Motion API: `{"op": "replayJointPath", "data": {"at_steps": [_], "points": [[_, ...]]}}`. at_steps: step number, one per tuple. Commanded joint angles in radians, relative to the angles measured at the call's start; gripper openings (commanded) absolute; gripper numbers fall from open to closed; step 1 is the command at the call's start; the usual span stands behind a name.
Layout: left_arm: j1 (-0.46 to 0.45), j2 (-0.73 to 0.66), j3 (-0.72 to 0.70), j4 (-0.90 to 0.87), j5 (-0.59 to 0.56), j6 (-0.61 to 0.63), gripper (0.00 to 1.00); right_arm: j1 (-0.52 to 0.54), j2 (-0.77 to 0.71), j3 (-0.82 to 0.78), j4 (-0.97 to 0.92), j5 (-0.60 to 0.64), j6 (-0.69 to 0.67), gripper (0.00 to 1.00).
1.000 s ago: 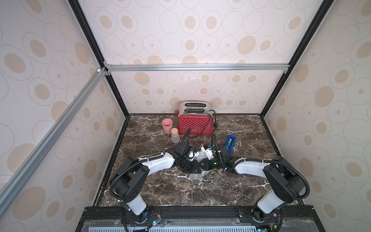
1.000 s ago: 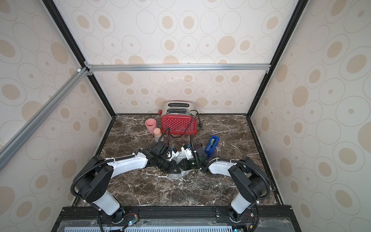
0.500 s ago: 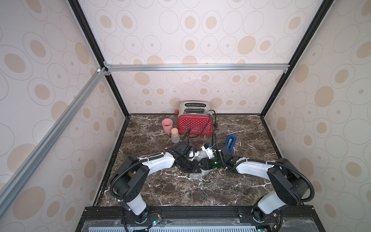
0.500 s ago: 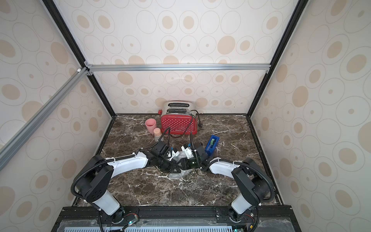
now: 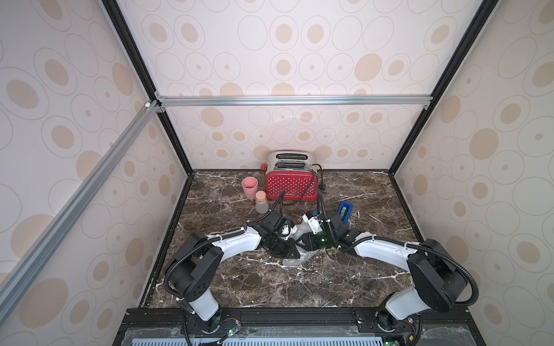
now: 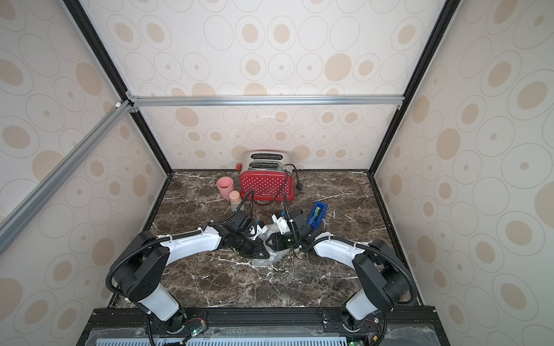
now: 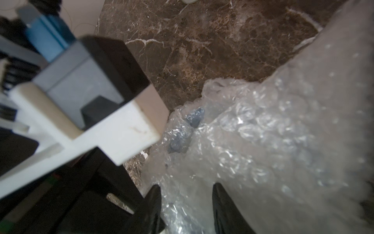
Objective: Wrap bowls in bubble wrap
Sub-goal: Stick the tape on the bubble wrap.
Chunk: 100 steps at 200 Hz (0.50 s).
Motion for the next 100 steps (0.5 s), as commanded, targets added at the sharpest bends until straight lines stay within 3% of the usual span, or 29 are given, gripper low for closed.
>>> {"op": "replayJointPath", "data": {"at_steps": [1, 69, 100], "points": [[0.003, -0.005, 0.036, -0.033, -0.014, 0.019, 0.14, -0.004, -0.047, 0.033, -0.032, 0.024, -0.025, 0.4], [0.001, -0.004, 0.046, -0.041, -0.015, 0.022, 0.14, -0.004, -0.078, 0.044, -0.041, -0.05, 0.013, 0.01], [0.003, -0.009, 0.049, -0.041, -0.015, 0.02, 0.14, -0.004, -0.044, 0.036, -0.018, -0.115, 0.026, 0.0]]}}
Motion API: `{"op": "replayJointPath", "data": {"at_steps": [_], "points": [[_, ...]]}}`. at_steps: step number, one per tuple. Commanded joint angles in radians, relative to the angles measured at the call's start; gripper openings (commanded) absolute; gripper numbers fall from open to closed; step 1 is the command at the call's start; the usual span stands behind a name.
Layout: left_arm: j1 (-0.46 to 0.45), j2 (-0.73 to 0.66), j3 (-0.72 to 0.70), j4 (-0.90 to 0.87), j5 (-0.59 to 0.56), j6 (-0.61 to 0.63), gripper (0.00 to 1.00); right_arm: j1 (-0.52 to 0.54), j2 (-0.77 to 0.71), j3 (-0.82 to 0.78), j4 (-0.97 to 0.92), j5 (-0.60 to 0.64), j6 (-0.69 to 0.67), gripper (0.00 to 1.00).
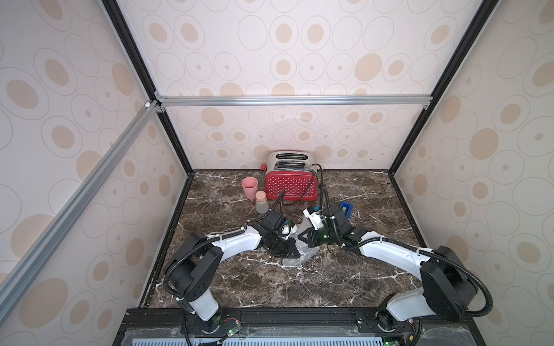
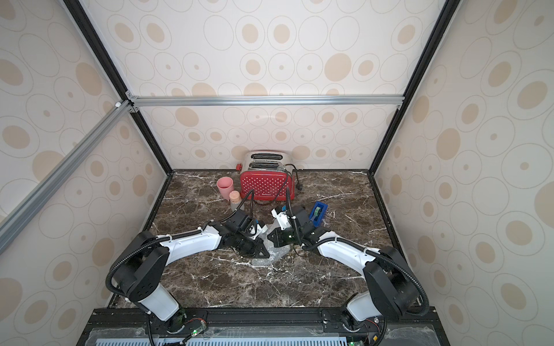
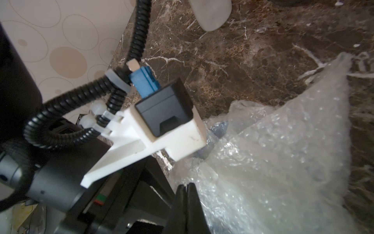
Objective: Wrap bowls in bubble wrap
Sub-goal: Stick the tape on the bubble wrap.
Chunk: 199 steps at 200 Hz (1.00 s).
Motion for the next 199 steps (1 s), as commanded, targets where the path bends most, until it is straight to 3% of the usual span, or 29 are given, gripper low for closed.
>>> {"op": "replayJointPath", "data": {"at_steps": [1, 88, 153, 199], "points": [[0.003, -0.009, 0.038, -0.029, -0.012, 0.02, 0.14, -0.003, 0.027, 0.003, 0.007, -0.065, 0.011, 0.0], [0.002, -0.008, 0.035, -0.027, -0.014, 0.021, 0.13, -0.034, 0.142, 0.067, -0.005, -0.015, -0.003, 0.0], [0.003, -0.004, 0.041, -0.026, -0.015, 0.02, 0.13, -0.099, 0.223, 0.101, 0.042, -0.088, 0.048, 0.0], [0.004, -0.008, 0.051, -0.03, -0.021, 0.015, 0.13, -0.1, 0.234, 0.123, 0.021, -0.037, 0.026, 0.0]]}}
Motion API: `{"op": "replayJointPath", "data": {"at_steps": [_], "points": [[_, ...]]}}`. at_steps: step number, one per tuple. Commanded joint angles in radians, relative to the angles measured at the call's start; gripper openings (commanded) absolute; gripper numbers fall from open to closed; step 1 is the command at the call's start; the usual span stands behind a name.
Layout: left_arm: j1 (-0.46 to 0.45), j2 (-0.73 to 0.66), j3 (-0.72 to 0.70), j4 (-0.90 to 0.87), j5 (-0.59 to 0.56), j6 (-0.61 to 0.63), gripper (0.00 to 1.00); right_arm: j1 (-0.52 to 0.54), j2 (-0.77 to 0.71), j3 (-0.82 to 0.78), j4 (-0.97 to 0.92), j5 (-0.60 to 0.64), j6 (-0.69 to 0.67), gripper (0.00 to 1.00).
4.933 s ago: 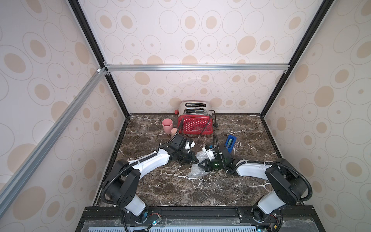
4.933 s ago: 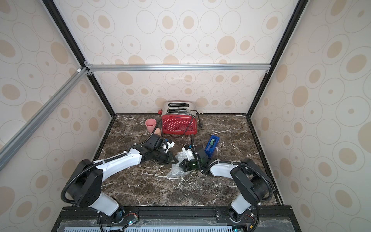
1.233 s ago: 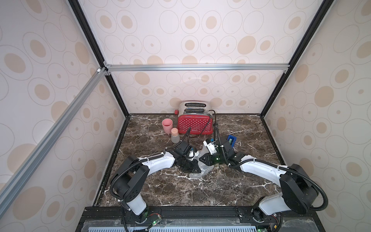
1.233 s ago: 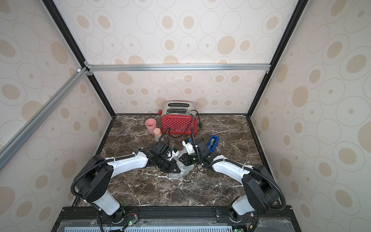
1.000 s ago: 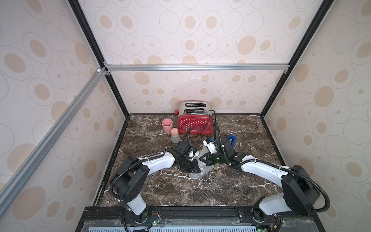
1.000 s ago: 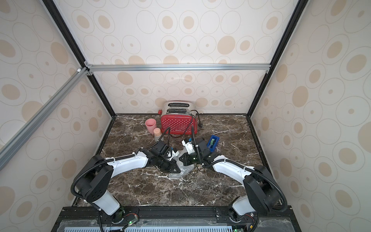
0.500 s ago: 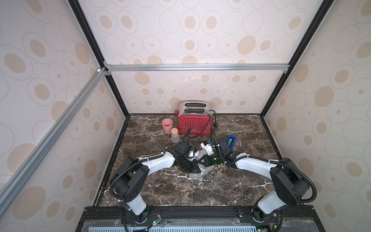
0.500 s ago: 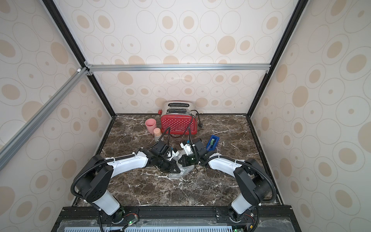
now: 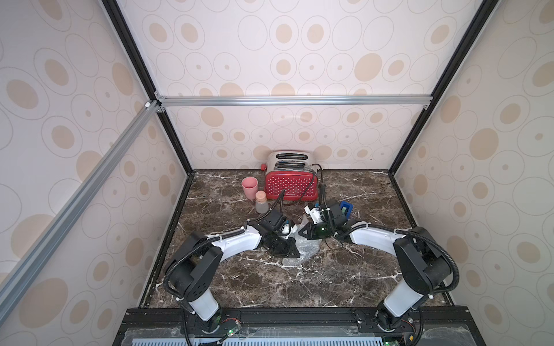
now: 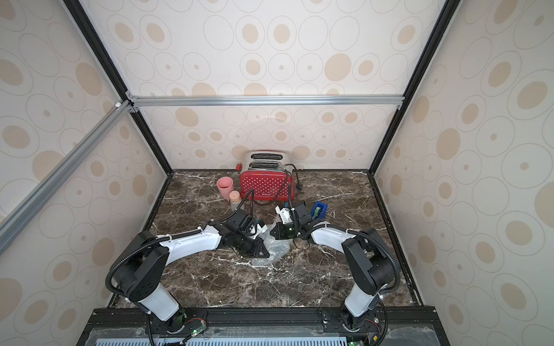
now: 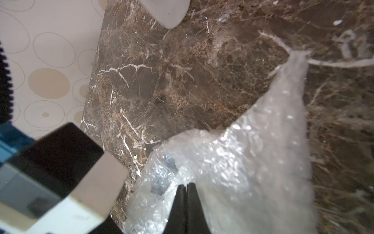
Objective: Wrap bowls in bubble wrap
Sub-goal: Stick the tape on the bubble wrap.
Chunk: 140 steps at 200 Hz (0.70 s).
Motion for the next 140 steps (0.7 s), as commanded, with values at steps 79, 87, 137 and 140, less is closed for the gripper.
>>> {"op": "replayJointPath", "data": {"at_steps": [79, 87, 137, 140], "points": [[0.003, -0.147, 0.075, -0.103, -0.065, 0.012, 0.24, 0.001, -0.094, 0.063, -0.047, 0.018, -0.052, 0.0], [0.004, -0.181, 0.077, -0.12, -0.105, 0.008, 0.24, 0.002, -0.117, 0.068, -0.063, 0.023, -0.059, 0.0], [0.024, -0.571, -0.015, -0.217, -0.832, -0.012, 0.64, -0.01, -0.386, -0.016, -0.127, 0.214, -0.146, 0.13], [0.032, -0.601, -0.024, -0.222, -0.883, -0.015, 0.68, -0.013, -0.407, -0.024, -0.131, 0.235, -0.154, 0.15]]}}
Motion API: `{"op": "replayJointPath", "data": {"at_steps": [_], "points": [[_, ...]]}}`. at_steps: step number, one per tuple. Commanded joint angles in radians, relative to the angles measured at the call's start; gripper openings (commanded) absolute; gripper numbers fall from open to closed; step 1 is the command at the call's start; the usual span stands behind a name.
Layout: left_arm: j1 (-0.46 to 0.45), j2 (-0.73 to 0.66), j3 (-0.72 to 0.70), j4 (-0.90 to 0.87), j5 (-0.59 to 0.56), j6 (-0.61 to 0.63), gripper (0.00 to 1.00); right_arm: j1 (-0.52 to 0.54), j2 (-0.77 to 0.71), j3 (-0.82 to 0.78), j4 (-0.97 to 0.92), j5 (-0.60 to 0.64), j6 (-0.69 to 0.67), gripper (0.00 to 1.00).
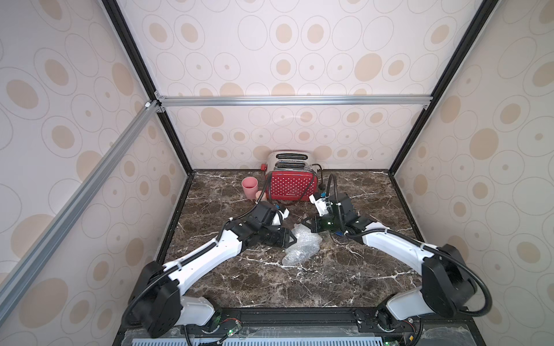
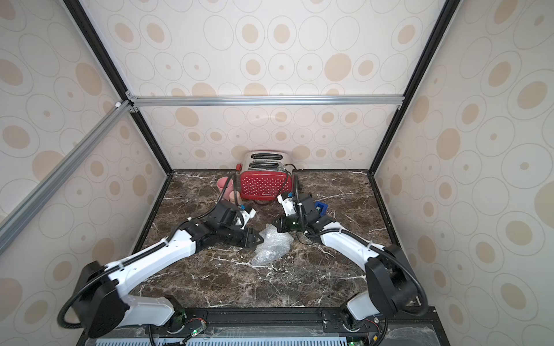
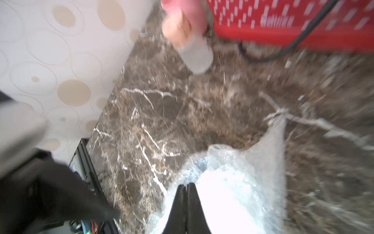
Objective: Wrap bowls in bubble wrap
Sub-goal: Stick the tape on the bubble wrap, then reset both arms
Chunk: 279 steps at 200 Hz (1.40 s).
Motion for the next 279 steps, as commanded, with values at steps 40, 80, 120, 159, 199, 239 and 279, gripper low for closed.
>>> {"op": "replayJointPath", "data": {"at_steps": [40, 80, 120, 159, 199, 239, 279], "points": [[0.043, -0.507, -0.319, 0.157, -1.099, 0.236, 0.91, -0.066, -0.419, -0.204, -0.04, 0.523, -0.165, 0.53], [0.144, -0.547, -0.637, 0.674, -1.219, 0.615, 0.99, -0.109, -0.619, -0.42, 0.089, 0.931, -0.259, 0.7], [0.393, -0.331, -0.722, 0.912, -0.958, 0.633, 0.99, -0.239, -0.611, -0.637, 0.387, 1.001, -0.333, 0.73], [0.545, 0.005, -0.686, 1.21, -0.771, 0.631, 0.99, -0.339, -0.338, -0.648, 0.579, 0.993, -0.328, 0.73], [0.674, 0.288, -0.62, 1.418, -0.585, 0.571, 0.99, -0.404, -0.111, -0.657, 0.881, 0.909, -0.346, 0.7], [0.686, 0.304, -0.544, 1.27, -0.516, 0.584, 0.99, -0.488, 0.107, -0.664, 1.101, 0.669, -0.325, 0.61], [0.687, 0.302, -0.545, 1.27, -0.515, 0.583, 0.99, -0.473, 0.141, -0.549, 0.931, 0.696, -0.342, 0.99]]}}
